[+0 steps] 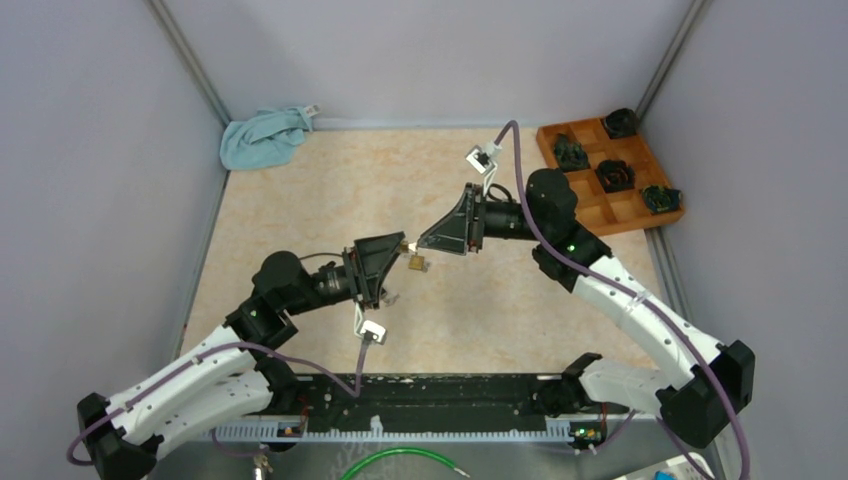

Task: Unlock with the key
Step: Unlock the lock.

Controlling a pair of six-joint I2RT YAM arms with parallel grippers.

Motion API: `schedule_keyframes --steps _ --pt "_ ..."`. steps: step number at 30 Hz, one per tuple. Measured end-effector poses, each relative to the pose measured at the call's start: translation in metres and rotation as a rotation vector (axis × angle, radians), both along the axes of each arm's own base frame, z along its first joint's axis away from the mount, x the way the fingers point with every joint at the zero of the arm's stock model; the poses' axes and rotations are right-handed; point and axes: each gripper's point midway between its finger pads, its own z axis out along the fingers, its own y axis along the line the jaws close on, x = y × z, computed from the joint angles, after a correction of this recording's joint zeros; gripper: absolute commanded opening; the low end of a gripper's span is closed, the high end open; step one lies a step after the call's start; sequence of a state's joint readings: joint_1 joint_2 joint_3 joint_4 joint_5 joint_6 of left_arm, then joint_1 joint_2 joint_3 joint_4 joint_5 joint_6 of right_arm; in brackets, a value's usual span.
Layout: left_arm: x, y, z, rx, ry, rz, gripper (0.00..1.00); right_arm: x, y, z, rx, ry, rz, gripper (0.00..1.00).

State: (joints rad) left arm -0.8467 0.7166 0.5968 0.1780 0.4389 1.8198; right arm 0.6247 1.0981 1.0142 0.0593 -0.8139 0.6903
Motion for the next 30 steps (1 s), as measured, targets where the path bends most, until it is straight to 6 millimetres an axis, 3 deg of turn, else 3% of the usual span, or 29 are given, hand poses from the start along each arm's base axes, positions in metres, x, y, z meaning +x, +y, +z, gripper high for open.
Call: schedule_keyframes --steps 7,13,18,21,22,25,30 --pt "0.0 0.0 0.003 -0.009 -0.007 0.002 0.0 -0.004 0.005 -0.012 -0.036 0.006 0.019 0.28" --pt "0.0 0.001 0.004 -0.012 -0.015 0.006 0.0 -0.008 0.008 -0.018 -0.053 0.001 0.039 0.0" --pt "0.0 0.001 0.006 -0.013 -0.028 0.008 0.0 -0.008 0.009 -0.016 -0.045 0.003 0.043 0.02" --pt "-0.001 0.002 0.008 -0.015 -0.039 0.008 0.0 -0.009 0.009 -0.015 -0.041 0.012 0.043 0.24" --pt "-0.001 0.002 0.008 -0.016 -0.044 0.007 0.0 -0.008 0.009 -0.015 -0.041 0.019 0.041 0.27" --pt "-0.003 0.003 0.007 -0.013 -0.055 0.004 0.0 -0.007 0.009 -0.018 -0.052 0.032 0.035 0.29" --pt "-0.003 0.004 0.005 -0.009 -0.061 0.006 0.0 -0.001 0.003 -0.02 -0.058 0.065 0.015 0.22"
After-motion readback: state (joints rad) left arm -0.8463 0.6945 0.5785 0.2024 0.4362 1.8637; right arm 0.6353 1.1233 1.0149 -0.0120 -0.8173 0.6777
